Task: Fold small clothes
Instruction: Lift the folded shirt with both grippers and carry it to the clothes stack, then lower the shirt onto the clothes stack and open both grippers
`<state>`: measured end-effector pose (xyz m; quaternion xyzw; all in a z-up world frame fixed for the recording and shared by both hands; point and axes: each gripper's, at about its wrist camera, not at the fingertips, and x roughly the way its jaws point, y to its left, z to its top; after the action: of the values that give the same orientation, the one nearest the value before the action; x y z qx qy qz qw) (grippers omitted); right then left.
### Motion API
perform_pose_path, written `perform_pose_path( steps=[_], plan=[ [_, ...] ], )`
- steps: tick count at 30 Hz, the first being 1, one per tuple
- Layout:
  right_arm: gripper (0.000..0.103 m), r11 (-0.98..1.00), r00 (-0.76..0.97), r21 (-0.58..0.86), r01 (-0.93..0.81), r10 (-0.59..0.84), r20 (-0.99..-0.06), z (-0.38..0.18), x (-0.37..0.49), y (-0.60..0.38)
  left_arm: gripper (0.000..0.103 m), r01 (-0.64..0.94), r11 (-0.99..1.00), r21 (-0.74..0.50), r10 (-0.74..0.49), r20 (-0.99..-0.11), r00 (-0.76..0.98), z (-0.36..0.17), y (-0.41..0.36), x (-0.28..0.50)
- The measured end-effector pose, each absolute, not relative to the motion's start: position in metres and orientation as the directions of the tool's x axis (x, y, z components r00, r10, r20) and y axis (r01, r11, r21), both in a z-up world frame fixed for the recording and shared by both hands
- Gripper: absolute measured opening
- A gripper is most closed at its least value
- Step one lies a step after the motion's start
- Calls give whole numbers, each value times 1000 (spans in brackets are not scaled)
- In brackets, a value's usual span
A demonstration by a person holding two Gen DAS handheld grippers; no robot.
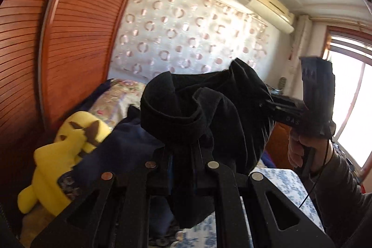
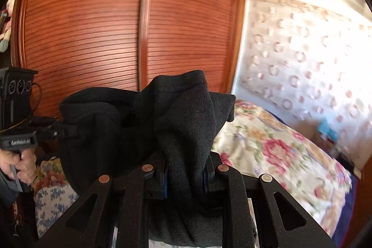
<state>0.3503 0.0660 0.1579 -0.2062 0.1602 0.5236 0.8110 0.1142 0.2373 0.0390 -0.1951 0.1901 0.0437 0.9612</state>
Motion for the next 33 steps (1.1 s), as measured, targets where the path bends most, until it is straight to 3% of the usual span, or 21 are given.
perform_pose_path(
  steps=[9,13,15,18,20,22,24,25,26,28,33],
  plan=[
    [25,334,378,-192,-923,690,-617,121,409,203,13,-309,866,-394,70,-517,853,-28,282,113],
    [50,430,441,-175,-886,661,-608,124,435,219,13,-327,860,-393,76,-535,842,-35,282,114],
    [54,473,486,-183,-862,665,-566,128,422,217,14,-332,857,-393,78,-539,839,-35,281,111],
    [55,494,519,-194,-847,694,-499,137,398,200,28,-361,854,-375,115,-540,834,-30,283,112],
    [61,472,492,-173,-864,724,-484,135,383,192,36,-367,855,-368,128,-535,835,-28,284,111],
    [62,421,421,-130,-898,732,-535,123,376,196,46,-378,861,-341,154,-533,832,-26,285,109],
    [62,420,418,-139,-897,702,-577,106,376,207,47,-386,868,-311,177,-533,827,-23,287,108],
    [62,424,422,-144,-894,688,-591,97,378,214,52,-386,872,-300,183,-532,827,-21,287,107],
    [63,432,421,-138,-891,677,-604,89,380,220,68,-388,875,-291,193,-526,828,-19,288,105],
    [65,455,426,-122,-882,659,-620,74,387,233,82,-382,879,-284,211,-487,847,-12,287,96],
    [65,487,443,-107,-867,653,-614,73,394,247,87,-386,904,-181,268,-463,845,3,275,87]
  ],
)
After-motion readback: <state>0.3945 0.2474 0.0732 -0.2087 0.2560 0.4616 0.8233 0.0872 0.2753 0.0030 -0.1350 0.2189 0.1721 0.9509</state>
